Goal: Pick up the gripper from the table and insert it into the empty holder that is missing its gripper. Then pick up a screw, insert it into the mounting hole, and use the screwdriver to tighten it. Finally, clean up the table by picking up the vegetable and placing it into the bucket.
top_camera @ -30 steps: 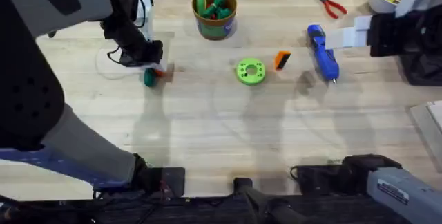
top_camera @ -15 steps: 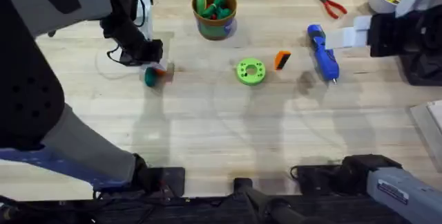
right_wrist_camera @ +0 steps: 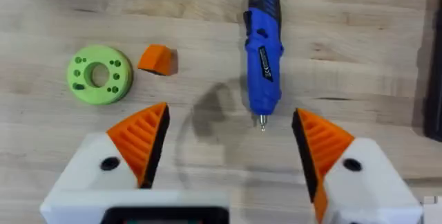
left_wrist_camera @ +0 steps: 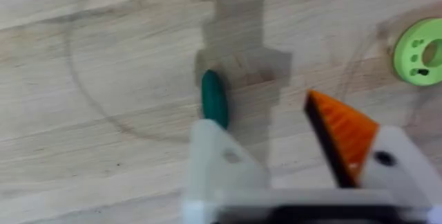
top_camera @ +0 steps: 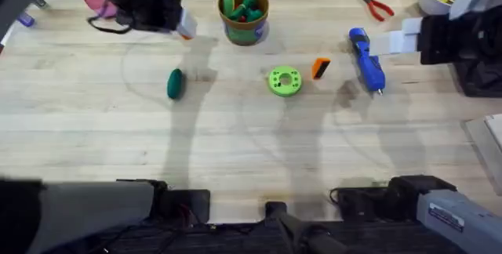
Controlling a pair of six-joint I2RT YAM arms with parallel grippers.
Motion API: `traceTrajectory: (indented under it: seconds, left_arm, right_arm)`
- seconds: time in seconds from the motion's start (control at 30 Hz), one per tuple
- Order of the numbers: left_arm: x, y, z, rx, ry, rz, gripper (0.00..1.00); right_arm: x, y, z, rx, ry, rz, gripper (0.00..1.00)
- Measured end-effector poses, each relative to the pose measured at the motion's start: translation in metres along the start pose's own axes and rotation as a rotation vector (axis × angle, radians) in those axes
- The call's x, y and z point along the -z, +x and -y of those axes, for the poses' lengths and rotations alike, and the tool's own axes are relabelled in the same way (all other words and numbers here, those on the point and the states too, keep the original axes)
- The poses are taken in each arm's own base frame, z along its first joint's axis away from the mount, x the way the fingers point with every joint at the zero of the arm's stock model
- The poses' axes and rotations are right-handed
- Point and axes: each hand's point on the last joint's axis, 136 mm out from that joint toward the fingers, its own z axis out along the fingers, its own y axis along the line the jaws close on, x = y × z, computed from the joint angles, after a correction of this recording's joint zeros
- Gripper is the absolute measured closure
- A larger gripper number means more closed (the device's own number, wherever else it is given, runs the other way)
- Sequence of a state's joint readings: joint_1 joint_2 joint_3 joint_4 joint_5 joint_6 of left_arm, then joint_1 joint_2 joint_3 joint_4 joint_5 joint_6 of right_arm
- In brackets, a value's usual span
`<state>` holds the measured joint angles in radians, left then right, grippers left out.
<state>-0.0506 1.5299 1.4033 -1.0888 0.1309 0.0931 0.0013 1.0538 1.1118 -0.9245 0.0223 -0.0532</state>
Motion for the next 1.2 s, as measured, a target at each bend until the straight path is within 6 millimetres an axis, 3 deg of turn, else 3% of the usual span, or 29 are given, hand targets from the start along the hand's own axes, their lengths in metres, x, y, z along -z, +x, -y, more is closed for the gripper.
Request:
traceTrajectory:
  seconds: [0.1,0.13,0.17,0.4,0.57,1.03,1.2]
  left_arm:
    - [0.020,-0.003,0.001,-0.006,-0.011,0.059,0.173]
    - [0.024,-0.003,0.001,-0.004,-0.016,0.067,0.063]
    - [0.028,-0.003,0.001,-0.005,-0.022,0.077,0.026]
    - [0.048,0.003,-0.002,-0.008,-0.057,0.110,0.014]
    - [0.063,0.018,-0.004,-0.004,-0.089,0.098,0.013]
    - [0.155,0.057,0.005,-0.007,-0.146,0.365,0.013]
    - [0.163,0.076,0.007,-0.005,-0.150,0.359,0.014]
  right_arm:
    - [0.000,0.000,0.000,0.000,0.000,0.000,0.010]
    - [0.000,0.000,0.000,0.000,0.000,0.000,0.010]
    - [0.000,0.000,0.000,0.000,0.000,0.000,0.010]
    - [0.000,0.000,0.000,0.000,0.000,0.000,0.010]
    - [0.000,0.000,0.000,0.000,0.000,0.000,0.008]
    - [0.000,0.000,0.000,0.000,0.000,0.000,0.009]
    - [0.000,0.000,0.000,0.000,0.000,0.000,0.009]
